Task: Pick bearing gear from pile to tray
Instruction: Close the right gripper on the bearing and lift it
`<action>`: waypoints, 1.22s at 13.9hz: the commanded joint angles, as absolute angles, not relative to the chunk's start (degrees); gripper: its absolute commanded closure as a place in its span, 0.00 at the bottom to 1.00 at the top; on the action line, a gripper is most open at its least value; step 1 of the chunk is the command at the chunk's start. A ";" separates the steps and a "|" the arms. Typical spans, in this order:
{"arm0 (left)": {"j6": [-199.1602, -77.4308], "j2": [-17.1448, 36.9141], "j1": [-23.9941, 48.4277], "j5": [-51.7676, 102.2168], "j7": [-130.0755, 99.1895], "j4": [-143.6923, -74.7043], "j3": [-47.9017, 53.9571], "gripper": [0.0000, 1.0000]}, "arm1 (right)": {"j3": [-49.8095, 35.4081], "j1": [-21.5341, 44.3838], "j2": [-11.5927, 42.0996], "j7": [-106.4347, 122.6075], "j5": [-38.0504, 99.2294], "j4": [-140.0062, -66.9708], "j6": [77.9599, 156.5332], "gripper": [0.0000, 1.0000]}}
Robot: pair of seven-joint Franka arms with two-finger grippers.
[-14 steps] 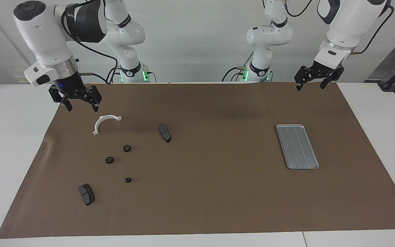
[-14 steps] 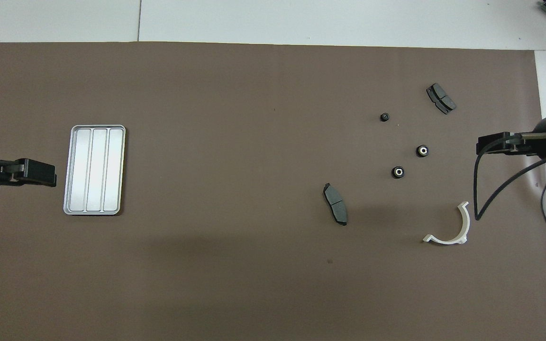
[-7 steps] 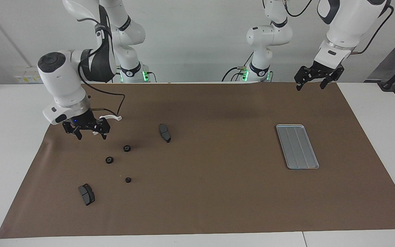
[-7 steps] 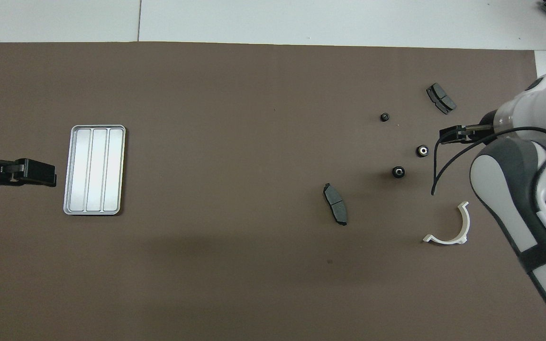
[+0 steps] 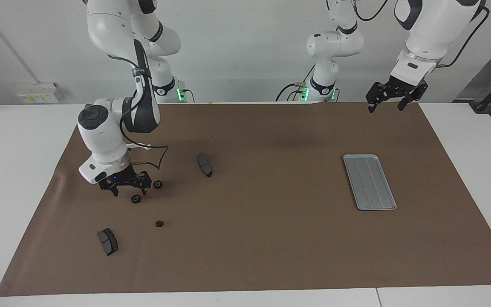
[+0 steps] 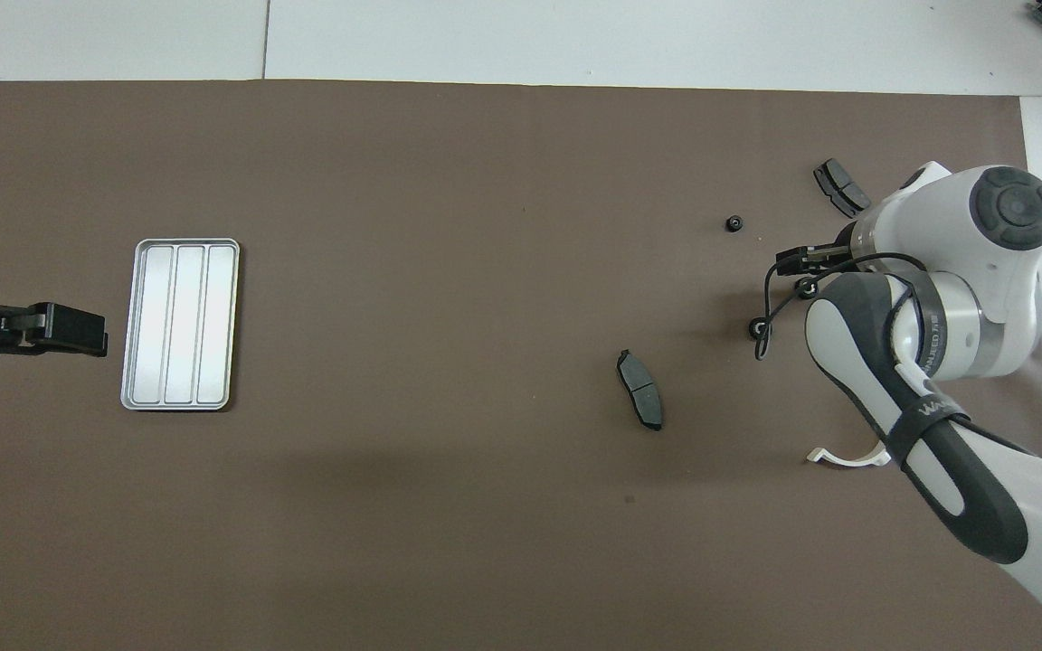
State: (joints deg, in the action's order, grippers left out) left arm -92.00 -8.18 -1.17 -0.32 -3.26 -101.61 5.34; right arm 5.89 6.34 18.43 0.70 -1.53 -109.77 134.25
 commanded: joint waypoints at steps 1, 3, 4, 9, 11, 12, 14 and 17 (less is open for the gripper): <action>-92.20 -9.14 -1.23 -0.88 -3.08 -102.74 5.27 0.00 | 5.80 5.89 20.21 1.85 -1.23 -110.48 137.18 0.00; -92.20 -9.14 -1.23 -0.88 -3.08 -102.74 5.27 0.00 | 5.80 5.54 20.74 1.93 -1.23 -110.57 137.99 0.00; -92.20 -9.14 -1.23 -0.79 -3.08 -102.74 5.27 0.00 | 5.80 5.28 21.35 2.02 -1.23 -110.65 137.99 0.00; -92.20 -9.14 -1.23 -0.79 -3.08 -102.74 5.27 0.00 | 5.80 4.84 21.01 2.46 -1.14 -111.80 134.40 0.03; -92.20 -9.14 -1.23 -0.79 -3.08 -102.74 5.27 0.00 | 5.80 4.48 20.92 2.55 -1.14 -111.88 133.77 0.19; -92.20 -9.14 -1.23 -0.79 -3.08 -102.74 5.27 0.00 | 5.80 4.48 20.92 2.55 -1.23 -111.88 133.86 0.23; -92.11 -9.14 -1.23 -0.79 -3.08 -102.74 5.27 0.00 | 5.80 4.39 21.00 2.64 -1.14 -111.97 134.21 0.33; -92.20 -9.14 -1.23 -0.88 -3.08 -102.74 5.27 0.00 | 5.80 4.31 21.53 2.55 -0.88 -111.97 134.82 0.34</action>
